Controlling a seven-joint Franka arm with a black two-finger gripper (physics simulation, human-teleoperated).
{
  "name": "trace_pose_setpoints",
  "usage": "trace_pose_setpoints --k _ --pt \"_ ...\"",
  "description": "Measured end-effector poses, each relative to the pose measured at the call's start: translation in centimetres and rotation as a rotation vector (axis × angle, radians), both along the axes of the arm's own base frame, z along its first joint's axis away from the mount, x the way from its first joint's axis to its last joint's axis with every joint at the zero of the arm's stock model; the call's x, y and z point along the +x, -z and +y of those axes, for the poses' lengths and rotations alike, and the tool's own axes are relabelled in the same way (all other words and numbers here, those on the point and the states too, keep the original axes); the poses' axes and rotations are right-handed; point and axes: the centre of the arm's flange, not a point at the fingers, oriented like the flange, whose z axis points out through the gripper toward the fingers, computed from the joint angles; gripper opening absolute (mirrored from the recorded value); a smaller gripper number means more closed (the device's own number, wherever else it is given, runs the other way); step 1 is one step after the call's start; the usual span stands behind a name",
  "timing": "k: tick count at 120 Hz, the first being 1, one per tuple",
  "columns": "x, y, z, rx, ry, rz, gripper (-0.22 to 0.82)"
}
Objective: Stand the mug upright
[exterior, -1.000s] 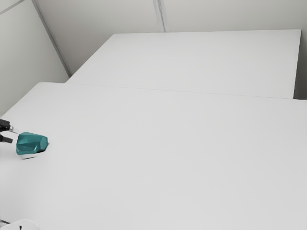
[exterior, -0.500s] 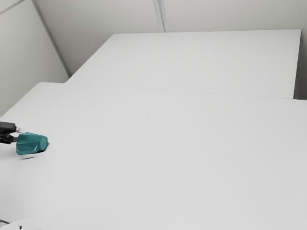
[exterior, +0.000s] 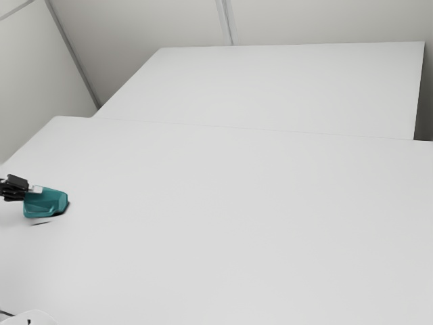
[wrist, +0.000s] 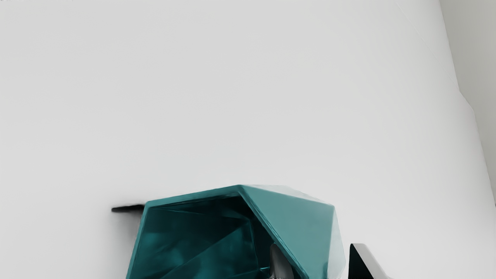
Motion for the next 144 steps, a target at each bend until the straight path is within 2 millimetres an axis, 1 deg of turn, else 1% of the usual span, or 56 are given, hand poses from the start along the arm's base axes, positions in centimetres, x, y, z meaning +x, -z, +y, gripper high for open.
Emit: trace_pose_setpoints --k 9,16,24,31,40,52,60,71,78,89,110,128,137,144 --pt "0.1 0.0 -0.1 0.0 0.003 -0.001 -0.04" --pt "0.3 -0.1 -0.2 0.003 0.008 -0.003 -0.06" --pt "0.7 -0.8 -0.5 0.009 0.017 -0.012 -0.09" --pt "1.5 -2.0 -1.1 0.023 0.032 -0.022 -0.13" --pt "2.6 -3.7 -2.0 0.044 0.06 -0.035 -0.15" --pt "4.4 -5.3 -3.7 0.077 0.109 -0.034 -0.16" --pt "6.0 -7.2 -5.5 0.122 0.166 -0.024 -0.16" --pt "8.5 -10.3 -9.0 0.215 0.273 0.009 -0.17" --pt "9.7 -12.4 -11.1 0.283 0.336 0.039 -0.17" --pt "11.4 -14.8 -14.5 0.385 0.428 0.099 -0.17" --pt "14.3 -16.5 -20.7 0.534 0.549 0.194 -0.18" --pt "15.1 -18.3 -25.5 0.64 0.599 0.247 -0.18" --pt "15.3 -18.6 -27.9 0.676 0.613 0.26 -0.18" --pt "15.1 -18.5 -29.2 0.699 0.613 0.274 -0.18"
